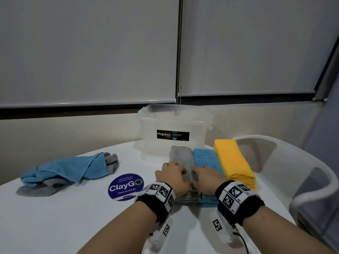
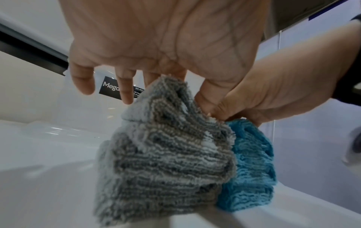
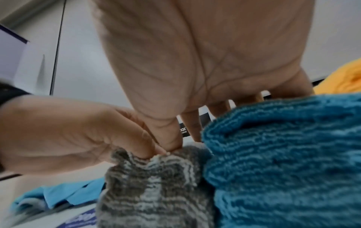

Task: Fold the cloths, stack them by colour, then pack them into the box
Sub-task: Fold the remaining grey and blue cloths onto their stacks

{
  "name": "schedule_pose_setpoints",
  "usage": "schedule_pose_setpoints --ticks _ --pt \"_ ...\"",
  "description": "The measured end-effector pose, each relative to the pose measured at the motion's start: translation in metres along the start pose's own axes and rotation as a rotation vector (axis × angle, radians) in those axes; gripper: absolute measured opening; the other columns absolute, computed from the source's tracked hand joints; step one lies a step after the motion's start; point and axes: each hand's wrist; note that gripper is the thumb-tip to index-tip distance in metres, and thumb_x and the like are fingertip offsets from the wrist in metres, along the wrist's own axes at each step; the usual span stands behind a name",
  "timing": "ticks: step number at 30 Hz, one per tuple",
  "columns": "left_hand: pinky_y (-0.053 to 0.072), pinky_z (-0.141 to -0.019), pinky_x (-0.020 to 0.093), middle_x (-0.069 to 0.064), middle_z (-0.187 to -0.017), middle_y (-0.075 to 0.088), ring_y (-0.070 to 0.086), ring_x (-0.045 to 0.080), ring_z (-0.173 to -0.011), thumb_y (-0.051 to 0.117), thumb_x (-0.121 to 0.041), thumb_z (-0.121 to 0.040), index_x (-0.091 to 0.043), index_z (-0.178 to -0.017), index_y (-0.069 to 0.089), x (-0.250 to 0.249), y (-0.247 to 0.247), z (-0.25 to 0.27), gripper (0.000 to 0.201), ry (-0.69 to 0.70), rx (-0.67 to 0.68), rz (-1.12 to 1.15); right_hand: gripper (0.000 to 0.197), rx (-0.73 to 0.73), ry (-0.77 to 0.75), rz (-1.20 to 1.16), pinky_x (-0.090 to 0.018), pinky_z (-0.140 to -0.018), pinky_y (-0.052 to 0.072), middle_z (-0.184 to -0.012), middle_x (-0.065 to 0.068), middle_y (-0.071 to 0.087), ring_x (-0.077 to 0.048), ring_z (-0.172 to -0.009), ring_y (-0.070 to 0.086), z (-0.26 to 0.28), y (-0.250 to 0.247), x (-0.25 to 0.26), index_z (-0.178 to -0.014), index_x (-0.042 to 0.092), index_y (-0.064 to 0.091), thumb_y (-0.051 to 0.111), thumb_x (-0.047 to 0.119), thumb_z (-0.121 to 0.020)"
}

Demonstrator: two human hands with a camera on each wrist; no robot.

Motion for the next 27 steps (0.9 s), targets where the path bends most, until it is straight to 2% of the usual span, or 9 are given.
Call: schedule_pose_setpoints --ticks 5,7,9,12,14,17,21,25,27 --pt "0.028 -0.108 0.050 -0.013 -0.150 0.032 0.029 0.021 -0.138 0.052 -0.045 -0.090 -0.035 -0.133 0.050 0.009 0.003 0.002 0.044 0.025 0.100 0.007 0.039 -0.013 0.011 0.025 -0.042 -0.093 0.046 -0.122 -0.012 0.047 -0.034 -0.109 0.052 0.000 0.006 0.003 -0.126 0.023 0.044 0.043 0.045 -0.094" --pt "0.028 -0.110 0.049 -0.011 -0.152 0.029 0.029 0.020 -0.139 0.048 -0.048 -0.092 -0.034 -0.136 0.046 0.021 0.000 0.005 0.046 0.062 0.074 0.054 0.035 -0.040 0.027 0.044 -0.043 -0.093 0.045 -0.123 -0.011 0.046 -0.034 -0.111 0.050 0.002 0.003 0.010 -0.123 0.022 0.045 0.042 0.042 -0.094" --pt "0.029 -0.110 0.047 -0.008 -0.152 0.029 0.030 0.019 -0.138 0.046 -0.049 -0.093 -0.033 -0.137 0.045 0.037 -0.006 0.009 0.046 0.068 0.031 0.091 0.032 -0.149 0.023 0.090 -0.046 -0.094 0.041 -0.125 -0.009 0.043 -0.033 -0.117 0.044 0.006 -0.002 0.024 -0.123 0.020 0.045 0.039 0.036 -0.095" --pt "0.032 -0.109 0.046 -0.008 -0.152 0.029 0.030 0.017 -0.138 0.044 -0.048 -0.094 -0.032 -0.133 0.049 0.071 -0.015 0.014 0.042 0.001 0.004 0.089 0.034 -0.383 -0.163 0.065 -0.043 -0.098 0.034 -0.130 -0.004 0.043 -0.027 -0.122 0.040 0.009 -0.007 0.056 -0.127 0.019 0.046 0.038 0.030 -0.096" --pt "0.032 -0.109 0.045 -0.009 -0.151 0.030 0.030 0.016 -0.137 0.046 -0.047 -0.094 -0.034 -0.129 0.052 0.098 -0.024 0.017 0.039 -0.078 -0.036 0.066 0.033 -0.427 -0.339 -0.033 -0.037 -0.103 0.033 -0.129 -0.001 0.046 -0.023 -0.122 0.041 0.005 -0.003 0.082 -0.126 0.018 0.051 0.042 0.024 -0.095" --pt "0.030 -0.110 0.047 -0.007 -0.152 0.028 0.023 0.018 -0.141 0.051 -0.043 -0.090 -0.037 -0.128 0.052 0.139 -0.038 0.022 0.038 -0.227 -0.070 -0.030 0.034 -0.329 -0.453 -0.145 -0.036 -0.104 0.036 -0.130 -0.002 0.049 -0.022 -0.121 0.043 -0.010 0.012 0.127 -0.127 0.014 0.053 0.045 0.018 -0.094" --pt "0.022 -0.113 0.053 0.000 -0.157 0.013 0.004 0.025 -0.147 0.051 -0.036 -0.090 -0.038 -0.131 0.048 0.197 -0.060 0.029 0.041 -0.442 0.025 -0.149 0.037 -0.166 -0.482 -0.202 -0.034 -0.103 0.039 -0.131 -0.007 0.051 -0.024 -0.122 0.047 -0.041 0.033 0.186 -0.130 0.011 0.052 0.043 0.014 -0.094" --pt "0.006 -0.113 0.063 -0.001 -0.160 -0.006 -0.016 0.032 -0.146 0.049 -0.024 -0.091 -0.036 -0.128 0.052 0.250 -0.074 0.033 0.039 -0.521 0.131 -0.282 0.033 0.008 -0.535 -0.137 -0.034 -0.100 0.042 -0.126 -0.012 0.058 -0.029 -0.116 0.053 -0.073 0.043 0.245 -0.119 0.007 0.062 0.044 0.006 -0.092" --pt "0.001 -0.111 0.067 0.000 -0.160 -0.012 -0.019 0.034 -0.145 0.049 -0.022 -0.090 -0.032 -0.135 0.049 0.267 -0.077 0.034 0.045 -0.536 0.207 -0.411 0.032 0.084 -0.555 -0.075 -0.036 -0.097 0.046 -0.120 -0.011 0.061 -0.029 -0.110 0.057 -0.086 0.048 0.270 -0.113 0.009 0.067 0.047 0.003 -0.089"
Point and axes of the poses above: each hand's wrist, its own z-axis away from the middle knuckle, its own y-axis out of the palm, x = y × z
